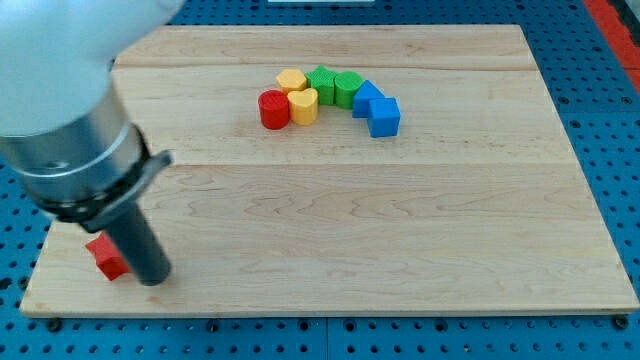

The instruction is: Move the red circle towards center

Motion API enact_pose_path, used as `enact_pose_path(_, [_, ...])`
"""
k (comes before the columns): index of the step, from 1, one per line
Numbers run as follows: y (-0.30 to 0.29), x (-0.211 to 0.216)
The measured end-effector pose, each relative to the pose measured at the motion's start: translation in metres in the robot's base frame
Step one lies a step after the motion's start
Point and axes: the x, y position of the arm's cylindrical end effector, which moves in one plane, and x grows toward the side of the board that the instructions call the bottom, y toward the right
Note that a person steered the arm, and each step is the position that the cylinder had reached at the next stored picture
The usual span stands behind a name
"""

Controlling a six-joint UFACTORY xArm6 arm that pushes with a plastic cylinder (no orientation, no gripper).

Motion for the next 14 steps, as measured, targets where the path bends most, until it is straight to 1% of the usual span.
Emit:
enact_pose_path(1, [-0.021,0.000])
enact_pose_path(2, [0.007,0.000])
enact_pose_path(3, [0.028,-0.027])
enact_pose_path(4, [0.010,-0.041])
enact_pose_path(8, [0.004,-0.041])
enact_pose_path(9, [0.061,-0.052])
enact_pose_path(10, [0.084,-0.091])
enact_pose_path(12, [0.079,-0.203])
enact_pose_path(14, [0.065,-0.284])
